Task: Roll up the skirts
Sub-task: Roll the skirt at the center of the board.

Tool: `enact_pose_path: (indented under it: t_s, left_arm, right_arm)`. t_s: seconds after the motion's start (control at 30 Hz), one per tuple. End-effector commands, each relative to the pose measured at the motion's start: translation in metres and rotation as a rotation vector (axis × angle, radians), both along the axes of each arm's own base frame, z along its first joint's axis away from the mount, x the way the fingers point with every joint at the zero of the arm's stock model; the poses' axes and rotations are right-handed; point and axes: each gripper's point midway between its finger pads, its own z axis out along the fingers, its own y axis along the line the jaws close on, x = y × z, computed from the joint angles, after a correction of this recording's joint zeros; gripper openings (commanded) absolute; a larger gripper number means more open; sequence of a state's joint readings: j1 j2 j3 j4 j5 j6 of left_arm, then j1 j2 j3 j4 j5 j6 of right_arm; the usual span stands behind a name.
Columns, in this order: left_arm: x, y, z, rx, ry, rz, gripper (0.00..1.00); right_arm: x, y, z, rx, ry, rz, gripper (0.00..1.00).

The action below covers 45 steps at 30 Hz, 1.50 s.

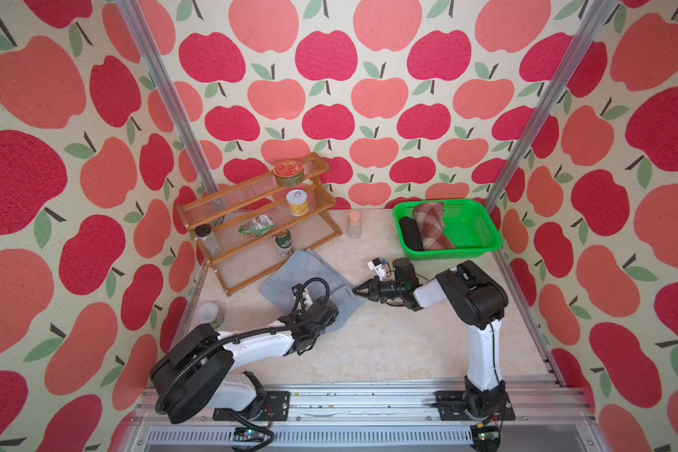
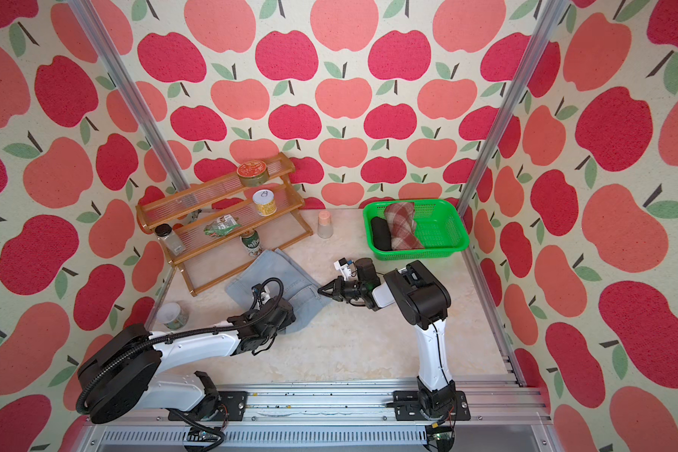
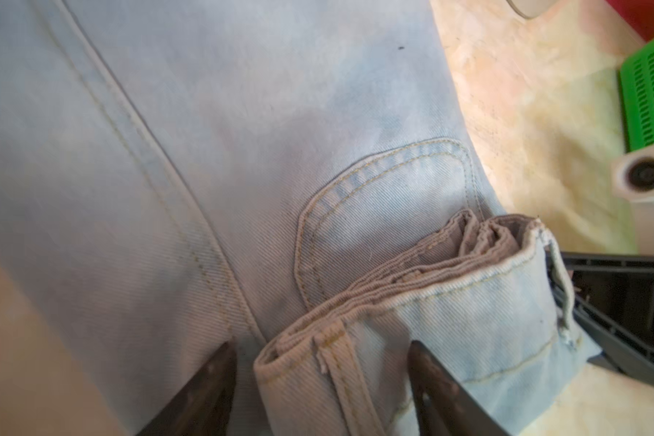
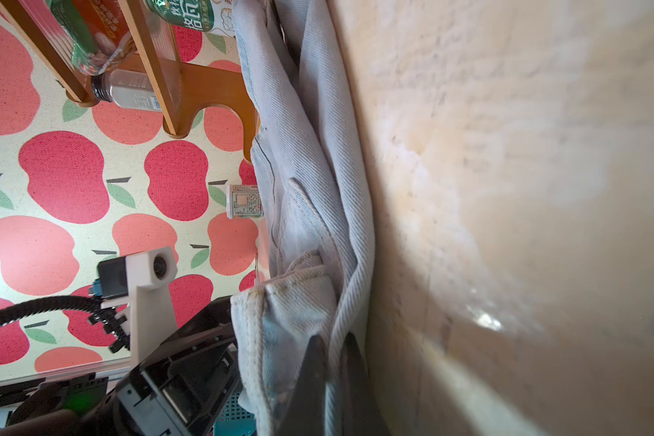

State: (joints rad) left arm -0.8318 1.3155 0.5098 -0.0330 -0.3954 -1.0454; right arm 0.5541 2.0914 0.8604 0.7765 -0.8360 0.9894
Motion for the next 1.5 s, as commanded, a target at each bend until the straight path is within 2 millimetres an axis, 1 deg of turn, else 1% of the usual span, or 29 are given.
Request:
enact_pose_path:
  t_s: [0.0, 0.07, 0.17, 0.23, 0.27, 0.3, 0.33, 0.37, 0.4, 0.47, 0.5, 0.57, 0.6, 0.67, 0.77, 0.9, 1.03, 1.13, 1.17, 1.23, 1.3, 1.33, 1.37, 1.43, 1.47]
  left_arm:
    - [0.006, -0.008, 0.033, 0.07, -0.12, -0.168, 0.8]
    - [0.009, -0.03, 0.06, 0.09, -0.233, -0.33, 0.84]
    - [0.004, -0.059, 0.096, 0.179, -0.375, -0.527, 0.87]
    - [-0.007, -0.083, 0.116, 0.259, -0.502, -0.664, 0.88]
    - [-0.018, -0.101, 0.124, 0.295, -0.563, -0.76, 0.88]
    - [-0.029, -0.119, 0.127, 0.345, -0.614, -0.87, 0.96]
    - [-0.038, -0.134, 0.127, 0.392, -0.648, -0.962, 1.0]
    - [-0.05, -0.152, 0.124, 0.468, -0.685, -1.063, 1.0]
    - [-0.061, -0.17, 0.117, 0.558, -0.716, -1.165, 1.0]
    - [-0.077, -0.196, 0.099, 0.702, -0.755, -1.318, 1.0]
    - [-0.08, -0.206, 0.089, 0.743, -0.742, -1.376, 1.0]
    - [-0.075, -0.217, 0.073, 0.813, -0.727, -1.411, 1.0]
    - [-0.074, -0.222, 0.066, 0.845, -0.733, -1.432, 1.0]
    - [-0.068, -0.229, 0.058, 0.887, -0.747, -1.439, 1.0]
    - [-0.057, -0.237, 0.042, 0.976, -0.73, -1.45, 0.99]
    - [-0.04, -0.245, 0.019, 1.074, -0.666, -1.432, 1.0]
    - [-0.033, -0.247, 0.007, 1.084, -0.648, -1.42, 0.99]
    - [-0.021, -0.243, 0.001, 1.142, -0.616, -1.383, 0.97]
    - [-0.016, -0.242, -0.002, 1.158, -0.601, -1.371, 0.96]
    - [-0.01, -0.238, -0.009, 1.17, -0.558, -1.367, 0.91]
    - [0.004, -0.234, -0.011, 1.175, -0.51, -1.297, 0.89]
    - [0.01, -0.231, -0.014, 1.173, -0.468, -1.276, 0.86]
    - [0.011, -0.227, -0.02, 1.164, -0.421, -1.281, 0.82]
    - [0.008, -0.23, -0.025, 1.142, -0.406, -1.31, 0.78]
    - [0.006, -0.231, -0.028, 1.138, -0.403, -1.33, 0.73]
  right_arm:
    - [0.015, -0.012, 0.015, 0.004, -0.015, -0.081, 0.0]
    - [0.02, -0.026, 0.02, 0.006, -0.012, -0.118, 0.0]
    - [0.026, -0.056, 0.023, 0.002, -0.001, -0.178, 0.0]
    - [0.027, -0.077, 0.025, 0.0, 0.004, -0.218, 0.0]
    - [0.027, -0.091, 0.026, -0.003, 0.008, -0.242, 0.0]
    - [0.024, -0.102, 0.025, -0.01, 0.016, -0.26, 0.0]
    - [0.022, -0.112, 0.024, -0.018, 0.024, -0.275, 0.0]
    - [0.018, -0.122, 0.025, -0.03, 0.025, -0.286, 0.0]
    - [0.014, -0.131, 0.025, -0.045, 0.024, -0.294, 0.0]
    - [0.007, -0.15, 0.024, -0.087, 0.027, -0.314, 0.0]
    - [0.003, -0.158, 0.027, -0.107, 0.022, -0.323, 0.0]
    - [-0.001, -0.173, 0.03, -0.148, 0.017, -0.34, 0.0]
    - [-0.003, -0.179, 0.032, -0.168, 0.015, -0.344, 0.0]
    - [-0.005, -0.187, 0.035, -0.199, 0.021, -0.346, 0.0]
    - [-0.008, -0.196, 0.039, -0.23, 0.03, -0.347, 0.0]
    - [-0.008, -0.198, 0.039, -0.233, 0.028, -0.353, 0.0]
    - [-0.008, -0.197, 0.035, -0.226, 0.045, -0.35, 0.0]
    - [-0.007, -0.198, 0.036, -0.224, 0.047, -0.354, 0.0]
    - [-0.007, -0.199, 0.036, -0.226, 0.046, -0.357, 0.0]
    - [-0.007, -0.2, 0.036, -0.228, 0.046, -0.359, 0.0]
    - [-0.006, -0.2, 0.038, -0.227, 0.044, -0.361, 0.0]
    - [-0.007, -0.201, 0.037, -0.228, 0.045, -0.363, 0.0]
    - [-0.006, -0.201, 0.037, -0.229, 0.046, -0.367, 0.0]
    - [-0.005, -0.204, 0.037, -0.226, 0.05, -0.376, 0.0]
    - [-0.005, -0.205, 0.037, -0.224, 0.052, -0.379, 0.0]
